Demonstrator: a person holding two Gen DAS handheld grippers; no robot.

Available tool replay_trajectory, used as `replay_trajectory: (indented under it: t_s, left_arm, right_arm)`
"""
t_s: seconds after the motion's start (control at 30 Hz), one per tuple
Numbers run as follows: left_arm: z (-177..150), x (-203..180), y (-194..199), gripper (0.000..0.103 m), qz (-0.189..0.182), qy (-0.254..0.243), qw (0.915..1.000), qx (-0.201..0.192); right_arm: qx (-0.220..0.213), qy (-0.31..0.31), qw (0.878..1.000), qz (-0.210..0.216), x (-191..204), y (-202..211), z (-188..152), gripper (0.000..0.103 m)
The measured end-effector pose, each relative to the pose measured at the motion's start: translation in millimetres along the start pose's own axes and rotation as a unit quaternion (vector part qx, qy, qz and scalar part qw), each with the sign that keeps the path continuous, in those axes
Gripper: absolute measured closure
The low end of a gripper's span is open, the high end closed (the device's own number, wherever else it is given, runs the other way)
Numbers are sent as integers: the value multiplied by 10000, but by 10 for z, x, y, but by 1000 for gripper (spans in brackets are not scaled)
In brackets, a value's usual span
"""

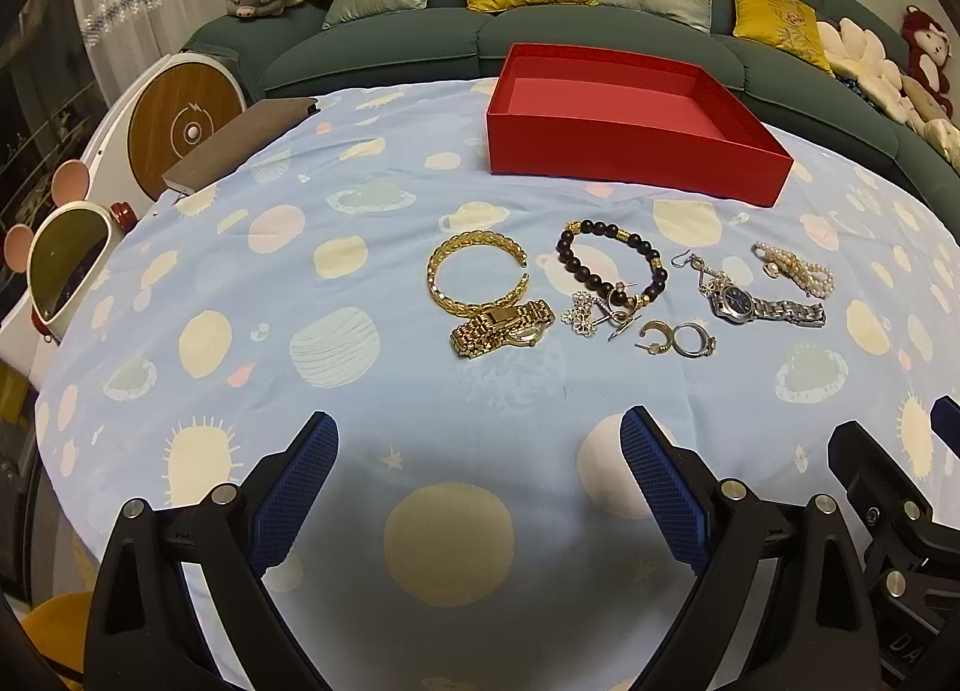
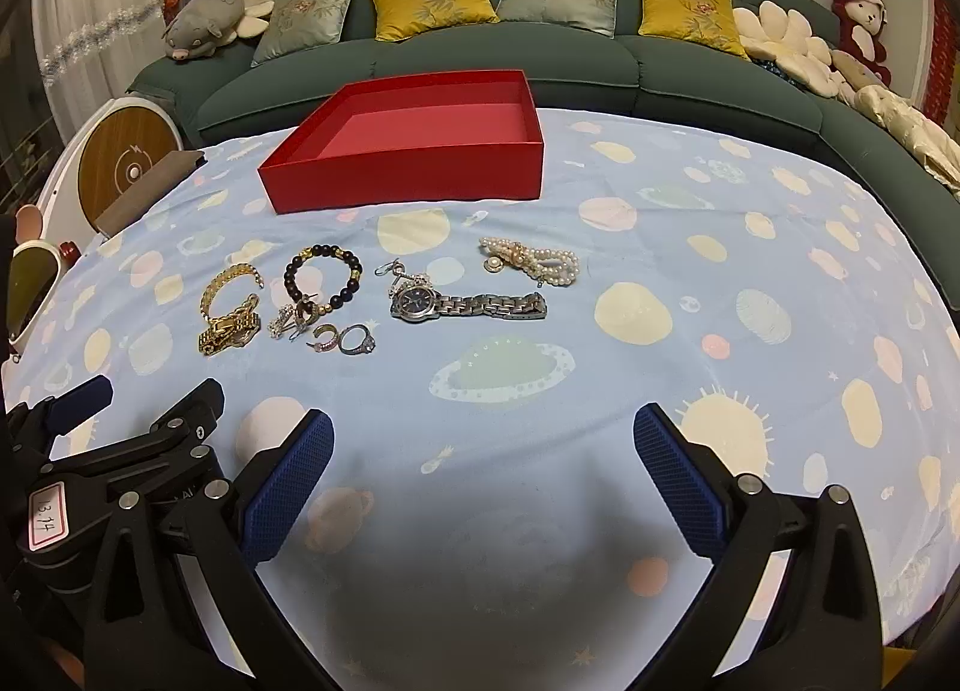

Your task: Organize jewelry

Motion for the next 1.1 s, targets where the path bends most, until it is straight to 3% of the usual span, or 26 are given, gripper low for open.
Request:
replay_trajectory:
  t_s: [0.9, 1.1]
  left_arm:
    - [92, -14, -56, 11, -172, -61, 9998, 67]
    - [251, 77, -130, 11, -365, 64, 9991, 193]
  right_arm:
    - [145, 51, 9999, 7, -37, -167, 67, 5]
    - [130, 32, 9998, 118, -144, -205, 316, 6]
Point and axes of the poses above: each gripper's, at about its wrist camera, not at the fingertips, and y roughly against the way its jaws point, x to its left, z to its top, the point moved 2 cm from there along -y, roughly the way its jaws point, and after that the axes turned 3 degrees about z, right-handed, at the moved point
